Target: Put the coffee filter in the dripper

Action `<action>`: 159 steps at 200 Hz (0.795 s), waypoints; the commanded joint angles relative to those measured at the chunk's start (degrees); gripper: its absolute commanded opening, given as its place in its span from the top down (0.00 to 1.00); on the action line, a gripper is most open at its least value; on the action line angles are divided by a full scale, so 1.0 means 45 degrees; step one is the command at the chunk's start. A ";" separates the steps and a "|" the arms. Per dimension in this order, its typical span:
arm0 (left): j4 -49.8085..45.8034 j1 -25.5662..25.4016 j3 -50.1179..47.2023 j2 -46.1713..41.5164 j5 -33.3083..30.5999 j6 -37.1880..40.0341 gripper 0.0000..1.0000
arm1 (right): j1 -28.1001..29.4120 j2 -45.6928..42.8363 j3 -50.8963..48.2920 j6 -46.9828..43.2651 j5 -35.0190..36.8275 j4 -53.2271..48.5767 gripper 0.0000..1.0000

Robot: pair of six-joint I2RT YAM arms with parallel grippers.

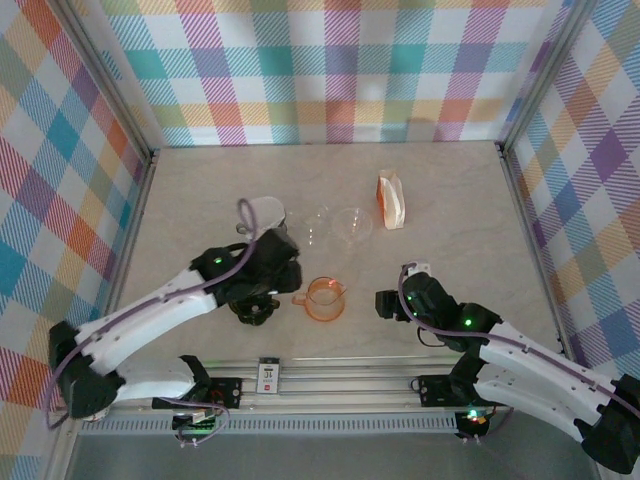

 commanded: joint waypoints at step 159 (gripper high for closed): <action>0.0285 0.5194 -0.5899 -0.3195 0.1489 -0.1517 0.70 | -0.0057 -0.0123 0.0201 0.0066 -0.0111 0.0118 0.14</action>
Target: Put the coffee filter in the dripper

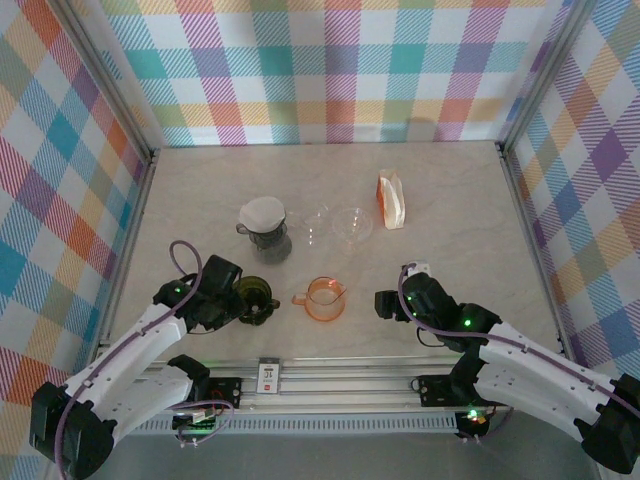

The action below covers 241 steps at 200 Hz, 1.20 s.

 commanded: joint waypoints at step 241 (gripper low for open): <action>0.0407 -0.3526 0.5508 0.1554 0.1291 0.1194 1.00 | -0.0068 0.0190 0.0253 0.0241 0.0099 -0.0003 0.14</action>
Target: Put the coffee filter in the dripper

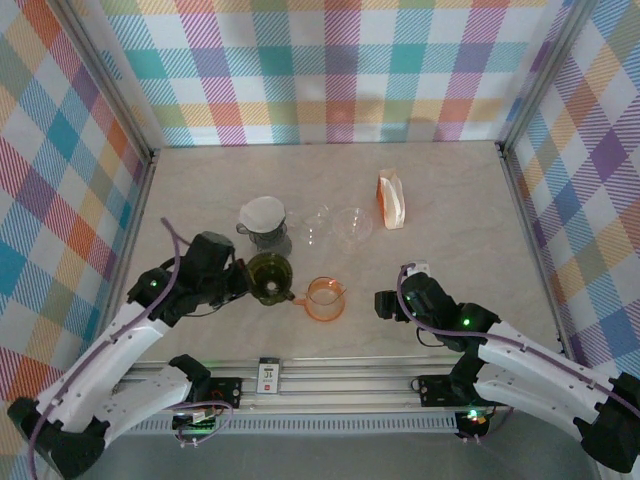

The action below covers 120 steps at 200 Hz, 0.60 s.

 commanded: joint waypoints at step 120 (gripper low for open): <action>0.1968 -0.1763 0.2744 0.5569 0.1399 0.0704 1.00 | -0.0073 -0.0753 0.0115 0.0234 0.0305 -0.0746 0.14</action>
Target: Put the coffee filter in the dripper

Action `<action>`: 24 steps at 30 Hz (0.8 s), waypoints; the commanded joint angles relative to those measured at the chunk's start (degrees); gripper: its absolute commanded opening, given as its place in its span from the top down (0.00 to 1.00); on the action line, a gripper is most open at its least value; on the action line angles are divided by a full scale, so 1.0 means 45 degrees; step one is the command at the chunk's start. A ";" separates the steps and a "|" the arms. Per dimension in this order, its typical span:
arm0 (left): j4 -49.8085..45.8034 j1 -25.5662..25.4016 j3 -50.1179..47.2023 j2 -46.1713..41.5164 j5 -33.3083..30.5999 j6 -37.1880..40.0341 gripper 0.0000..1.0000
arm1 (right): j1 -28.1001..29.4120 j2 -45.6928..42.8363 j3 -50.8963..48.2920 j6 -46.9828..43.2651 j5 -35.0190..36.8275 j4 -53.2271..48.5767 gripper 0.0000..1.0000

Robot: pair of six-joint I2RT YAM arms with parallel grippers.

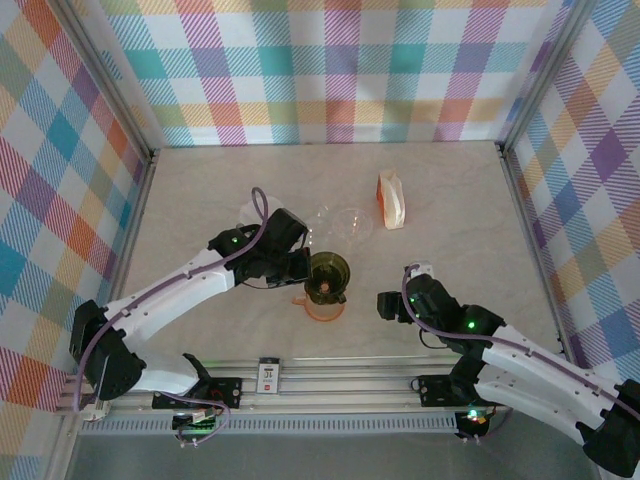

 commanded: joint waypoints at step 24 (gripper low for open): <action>0.0354 0.0241 -0.0905 -0.0845 0.0344 -0.0212 1.00 | -0.0057 0.0059 0.0114 0.0194 0.0169 -0.0099 0.14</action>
